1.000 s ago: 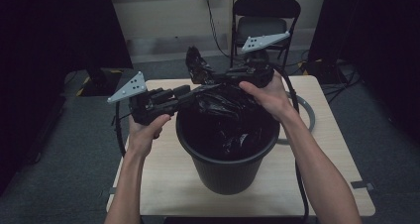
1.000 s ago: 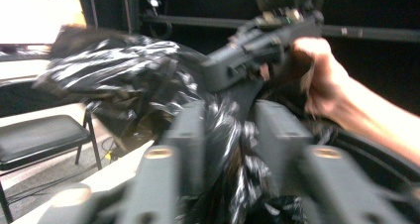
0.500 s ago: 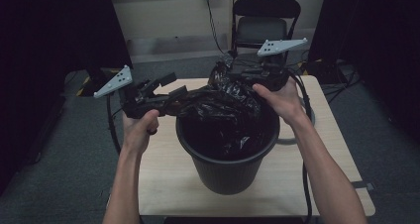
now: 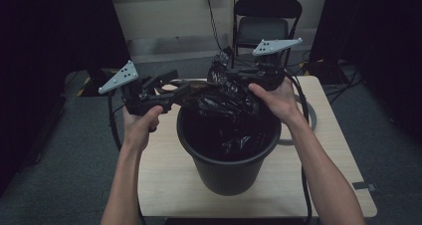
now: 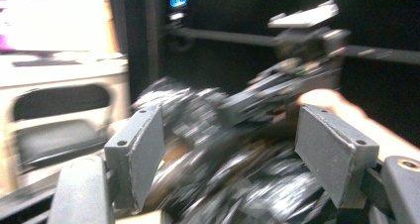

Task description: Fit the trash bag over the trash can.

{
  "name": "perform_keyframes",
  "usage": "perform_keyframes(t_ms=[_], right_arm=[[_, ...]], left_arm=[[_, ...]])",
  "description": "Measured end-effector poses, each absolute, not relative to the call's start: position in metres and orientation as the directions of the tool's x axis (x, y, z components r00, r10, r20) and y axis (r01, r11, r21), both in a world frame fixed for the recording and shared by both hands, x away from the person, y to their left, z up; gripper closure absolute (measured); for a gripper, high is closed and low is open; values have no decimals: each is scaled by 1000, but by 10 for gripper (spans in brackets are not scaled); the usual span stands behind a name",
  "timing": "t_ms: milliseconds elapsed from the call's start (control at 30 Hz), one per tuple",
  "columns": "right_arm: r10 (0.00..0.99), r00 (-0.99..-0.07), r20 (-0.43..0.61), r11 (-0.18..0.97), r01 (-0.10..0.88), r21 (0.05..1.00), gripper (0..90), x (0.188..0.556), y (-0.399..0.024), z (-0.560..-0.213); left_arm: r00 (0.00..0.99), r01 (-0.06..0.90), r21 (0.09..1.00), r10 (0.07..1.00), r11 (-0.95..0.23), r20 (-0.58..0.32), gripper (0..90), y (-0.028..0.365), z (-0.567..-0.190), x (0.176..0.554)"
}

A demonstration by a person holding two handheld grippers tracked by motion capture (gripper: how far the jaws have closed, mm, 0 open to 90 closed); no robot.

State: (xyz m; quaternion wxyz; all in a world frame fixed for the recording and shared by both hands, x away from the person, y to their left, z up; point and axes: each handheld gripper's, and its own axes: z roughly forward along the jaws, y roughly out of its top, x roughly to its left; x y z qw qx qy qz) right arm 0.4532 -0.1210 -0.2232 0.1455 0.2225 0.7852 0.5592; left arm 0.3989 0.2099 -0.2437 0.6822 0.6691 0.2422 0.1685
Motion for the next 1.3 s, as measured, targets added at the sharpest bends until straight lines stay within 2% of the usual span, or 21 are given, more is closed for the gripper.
perform_keyframes(t_ms=[233, 333, 433, 467, 600, 633, 667, 767, 800, 833, 1067, 1300], right_arm=[[525, -851, 4, 251, 159, 955, 900, 448, -125, -220], [529, -848, -5, 248, 149, 957, 900, 447, -126, -219], [532, -847, -4, 235, 143, 961, 900, 446, -129, -218], [535, -845, -7, 234, 140, 962, 900, 445, -129, -218], [536, -844, -2, 224, 140, 965, 900, 445, -130, -219], [537, -843, -3, 224, 138, 965, 900, 445, -130, -219], [540, -842, -3, 221, 138, 965, 900, 445, -131, -220], [555, -832, 0, 208, 139, 968, 900, 445, -135, -221], [563, -826, 6, 198, 142, 970, 900, 446, -137, -222], [573, -819, 8, 190, 143, 971, 900, 446, -140, -222], [671, -740, 32, 132, 162, 978, 900, 448, -164, -228], [757, -653, 22, 149, 206, 967, 900, 456, -186, -237]], left_arm=[[754, 185, 979, 627, 86, -198, 200, 220, -274, 422], [751, 240, 966, 613, 92, -245, 175, 221, -282, 433], [783, 281, 955, 553, 96, -285, 172, 220, -288, 440], [792, 289, 953, 536, 93, -292, 199, 219, -290, 442], [847, 291, 957, 461, 17, -265, 398, 211, -296, 446], [857, 284, 959, 447, 6, -257, 510, 210, -297, 445], [864, 282, 960, 436, -4, -252, 569, 209, -297, 445], [860, 246, 969, 463, -12, -213, 824, 213, -295, 439], [856, 237, 972, 474, -3, -207, 872, 215, -293, 436], [853, 224, 975, 484, -1, -195, 897, 218, -291, 432], [864, 158, 987, 488, -32, -122, 900, 238, -284, 399], [838, 165, 985, 533, -43, -117, 900, 261, -291, 381]])
